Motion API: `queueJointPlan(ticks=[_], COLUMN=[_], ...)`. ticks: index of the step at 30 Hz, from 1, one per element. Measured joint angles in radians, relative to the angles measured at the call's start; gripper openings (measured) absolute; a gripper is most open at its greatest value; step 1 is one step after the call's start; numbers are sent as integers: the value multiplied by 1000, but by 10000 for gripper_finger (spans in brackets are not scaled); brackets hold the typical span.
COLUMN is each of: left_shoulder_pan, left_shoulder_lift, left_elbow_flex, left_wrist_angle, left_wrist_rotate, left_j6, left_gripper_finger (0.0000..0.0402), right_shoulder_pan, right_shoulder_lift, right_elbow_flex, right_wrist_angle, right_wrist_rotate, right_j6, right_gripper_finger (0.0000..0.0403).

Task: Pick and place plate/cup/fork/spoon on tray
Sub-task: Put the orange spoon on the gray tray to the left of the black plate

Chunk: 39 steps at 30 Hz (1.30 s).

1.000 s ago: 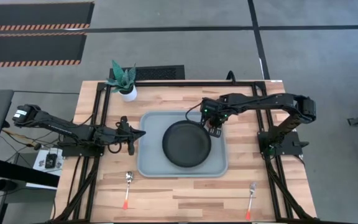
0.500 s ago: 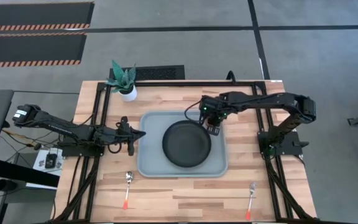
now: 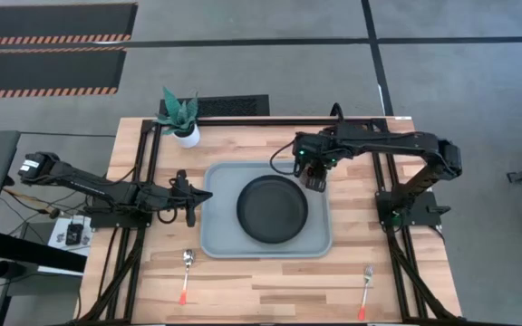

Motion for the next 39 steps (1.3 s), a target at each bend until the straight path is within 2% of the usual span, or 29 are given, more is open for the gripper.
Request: queueJointPlan(ticks=[5,8,10,12,17,21,25,30,34,37,39], left_shoulder_pan=[0,0,0,0,-2,-25,-43,-68,-88,-104,-108], left_shoulder_lift=[0,0,0,0,0,2,2,2,11,47,91], left_elbow_flex=[0,0,0,0,38,83,141,223,284,327,360], left_wrist_angle=[1,1,1,0,-73,-157,-242,-399,-515,-589,-625], left_wrist_rotate=[36,54,74,100,180,150,122,85,60,49,44], left_j6=[1,2,1,-1,-52,-59,-78,-142,-206,-238,-257], left_gripper_finger=[0,0,0,0,0,0,0,0,0,0,0], right_shoulder_pan=[46,81,108,140,219,288,294,269,292,323,345], right_shoulder_lift=[-108,-204,-276,-351,-525,-633,-675,-650,-624,-575,-521], right_elbow_flex=[-41,-150,-248,-361,-658,-884,-1060,-1124,-1138,-1175,-1212], right_wrist_angle=[66,194,302,428,729,1023,1308,1438,1552,1749,1895], right_wrist_rotate=[-3,-3,-2,1,98,161,206,196,197,206,207], right_j6=[-8,-4,-4,3,49,48,65,83,70,67,1], right_gripper_finger=[97,36,12,14,17,6,26,43,14,9,12])
